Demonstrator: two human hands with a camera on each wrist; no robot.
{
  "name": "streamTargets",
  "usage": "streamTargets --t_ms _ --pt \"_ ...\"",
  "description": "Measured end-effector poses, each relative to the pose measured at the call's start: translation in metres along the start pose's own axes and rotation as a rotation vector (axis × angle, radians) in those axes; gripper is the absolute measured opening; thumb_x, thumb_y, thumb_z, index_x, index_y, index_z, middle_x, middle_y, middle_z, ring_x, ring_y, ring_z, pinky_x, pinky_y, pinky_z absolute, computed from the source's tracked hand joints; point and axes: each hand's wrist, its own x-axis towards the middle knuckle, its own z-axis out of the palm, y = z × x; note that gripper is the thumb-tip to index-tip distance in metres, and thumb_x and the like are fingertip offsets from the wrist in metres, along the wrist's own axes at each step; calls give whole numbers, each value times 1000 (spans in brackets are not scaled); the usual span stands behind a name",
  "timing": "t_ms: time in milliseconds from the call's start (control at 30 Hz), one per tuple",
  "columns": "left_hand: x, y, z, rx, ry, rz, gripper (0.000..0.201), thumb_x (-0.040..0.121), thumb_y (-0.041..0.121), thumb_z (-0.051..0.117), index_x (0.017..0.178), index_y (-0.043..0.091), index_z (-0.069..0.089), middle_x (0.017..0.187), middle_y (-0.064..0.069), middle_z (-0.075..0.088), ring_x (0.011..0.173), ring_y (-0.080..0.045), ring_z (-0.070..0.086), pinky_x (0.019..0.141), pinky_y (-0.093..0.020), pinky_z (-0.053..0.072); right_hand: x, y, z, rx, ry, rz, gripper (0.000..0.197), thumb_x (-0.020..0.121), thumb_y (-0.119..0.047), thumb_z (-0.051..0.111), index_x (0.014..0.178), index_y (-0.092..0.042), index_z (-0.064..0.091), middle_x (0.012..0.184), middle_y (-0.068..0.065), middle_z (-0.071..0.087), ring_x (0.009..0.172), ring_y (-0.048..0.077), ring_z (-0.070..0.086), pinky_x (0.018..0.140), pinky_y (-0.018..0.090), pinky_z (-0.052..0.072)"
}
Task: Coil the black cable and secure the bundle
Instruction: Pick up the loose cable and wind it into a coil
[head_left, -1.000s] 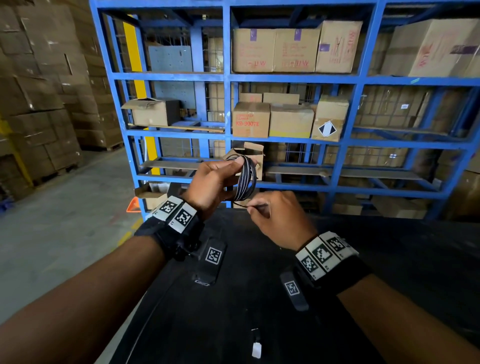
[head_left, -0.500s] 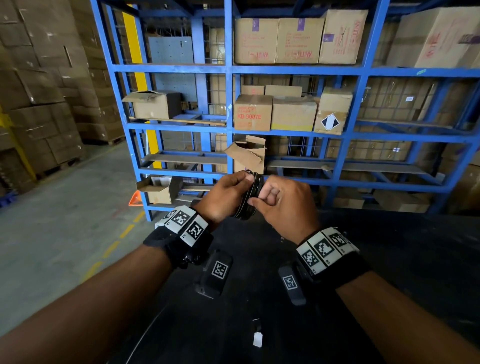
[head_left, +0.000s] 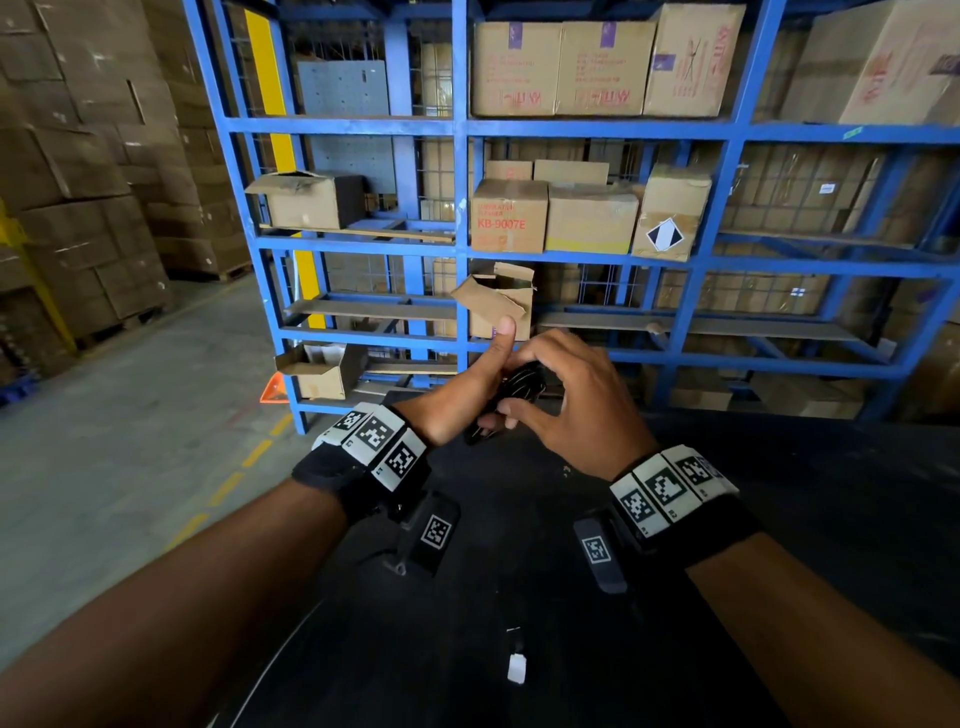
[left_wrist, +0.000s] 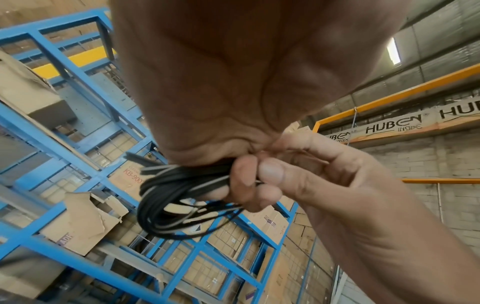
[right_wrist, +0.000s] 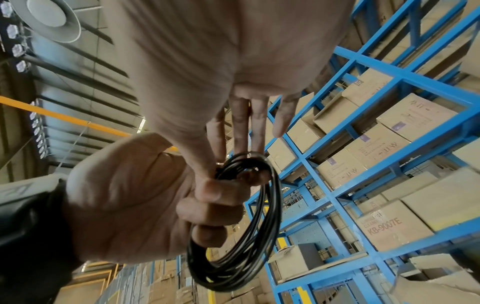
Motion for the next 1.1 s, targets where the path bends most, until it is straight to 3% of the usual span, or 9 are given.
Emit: streamTargets --t_ms 167,400,500,633,733,767,867,967,1100 --pt "-4 0 1 -66 -11 -16 85 95 78 -2 102 44 75 71 -15 36 56 -14 37 56 -25 29 -6 4 1 35 -47 -54 24 82 -28 77 101 -20 65 104 -10 68 102 12 63 94 42 48" --pt "-1 -6 2 15 32 -112 97 90 86 1 91 10 61 69 -16 44 55 -16 40 57 -25 39 -14 6 6 52 -73 -68 19 83 -29 75 98 -20 68 97 -9 68 95 9 61 86 41 49" --pt "5 -17 1 103 61 -110 111 80 95 6 123 5 54 80 -1 51 56 -6 50 61 -25 42 -13 10 10 79 -90 -70 19 82 -25 76 98 -20 69 98 -8 68 96 10 62 87 44 51" --pt "6 -17 5 75 151 -74 76 98 75 7 142 20 36 81 1 50 56 3 56 63 -20 44 -14 14 17 139 -70 -70 18 82 -18 77 99 -18 74 100 -6 70 98 12 65 88 43 55" --pt "6 -19 5 45 139 -79 76 99 71 8 155 23 28 114 -26 66 100 -8 75 90 -35 58 -15 15 20 140 -61 -80 19 82 -15 79 100 -17 79 97 -4 76 91 10 66 84 34 56" --pt "6 -20 4 32 135 -89 77 100 71 7 155 22 29 117 -28 65 99 -12 76 89 -38 58 -16 16 20 149 -55 -79 18 81 -14 80 100 -17 80 97 -4 78 89 9 67 84 32 56" --pt "9 -27 3 -29 151 -79 79 98 76 9 143 21 42 80 -6 58 51 -2 59 62 -27 45 -18 18 22 220 -8 -34 15 81 -12 82 95 -15 81 93 -6 79 88 4 70 84 29 58" --pt "11 -37 -4 -95 147 -23 71 94 77 27 128 17 46 92 -9 61 54 -16 56 61 -31 49 -20 25 23 373 53 85 12 82 -11 81 94 -12 82 93 -3 79 89 5 74 84 30 59" --pt "1 -50 -7 -147 150 104 29 104 35 51 112 8 50 80 -12 67 57 -19 65 62 -30 55 -24 38 22 559 130 216 14 83 -8 81 97 -9 81 93 2 80 89 14 77 85 36 61"
